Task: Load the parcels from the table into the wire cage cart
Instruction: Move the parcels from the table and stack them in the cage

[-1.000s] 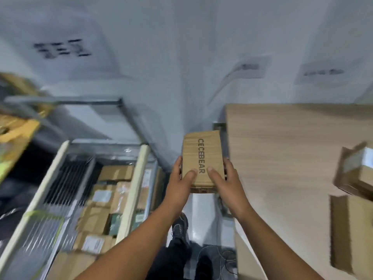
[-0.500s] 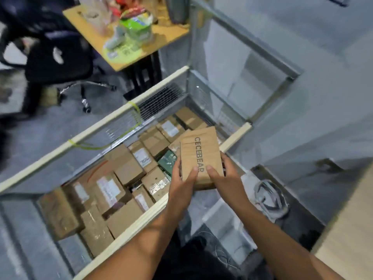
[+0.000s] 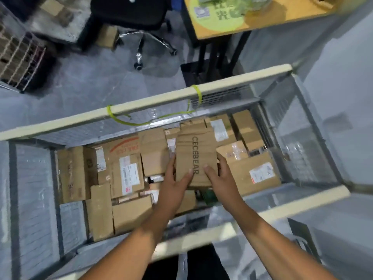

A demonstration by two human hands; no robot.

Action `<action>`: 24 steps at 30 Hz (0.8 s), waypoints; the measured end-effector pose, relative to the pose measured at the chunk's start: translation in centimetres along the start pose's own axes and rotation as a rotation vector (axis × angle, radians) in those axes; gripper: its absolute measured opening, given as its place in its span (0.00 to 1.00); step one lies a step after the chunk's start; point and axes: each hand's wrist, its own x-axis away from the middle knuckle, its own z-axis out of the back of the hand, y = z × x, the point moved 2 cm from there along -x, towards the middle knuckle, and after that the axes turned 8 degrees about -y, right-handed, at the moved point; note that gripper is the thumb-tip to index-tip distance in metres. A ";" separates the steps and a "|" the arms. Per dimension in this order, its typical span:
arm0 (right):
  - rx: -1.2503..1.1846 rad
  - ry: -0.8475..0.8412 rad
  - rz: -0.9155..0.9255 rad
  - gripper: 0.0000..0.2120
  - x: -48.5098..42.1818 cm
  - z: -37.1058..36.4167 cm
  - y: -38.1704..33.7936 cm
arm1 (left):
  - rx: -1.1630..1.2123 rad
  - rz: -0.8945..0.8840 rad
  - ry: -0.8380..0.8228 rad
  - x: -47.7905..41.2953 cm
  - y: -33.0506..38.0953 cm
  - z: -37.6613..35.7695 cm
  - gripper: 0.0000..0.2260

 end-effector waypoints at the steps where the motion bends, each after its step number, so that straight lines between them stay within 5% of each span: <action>1: -0.013 -0.014 0.011 0.21 -2.3 -0.2 0.1 | -0.037 -0.015 0.003 -1.8 0.0 0.3 0.31; 4: 0.002 -0.069 0.032 0.24 -9.6 -0.9 1.4 | -0.215 -0.058 0.018 -7.2 -1.0 1.6 0.25; 8: 0.098 -0.106 0.008 0.28 -18.2 -2.0 6.1 | -0.404 0.006 0.143 -14.3 -5.2 4.4 0.36; 11: 0.171 -0.110 0.005 0.30 -23.0 -3.0 9.2 | -0.526 0.032 0.191 -18.2 -8.2 5.7 0.36; 15: 0.294 -0.127 -0.026 0.21 -28.5 -5.0 12.6 | -0.708 0.027 0.240 -21.6 -11.7 6.8 0.33; 24: 0.535 -0.224 -0.082 0.30 -29.6 -4.8 11.9 | -0.811 0.071 0.198 -20.5 -13.2 6.8 0.32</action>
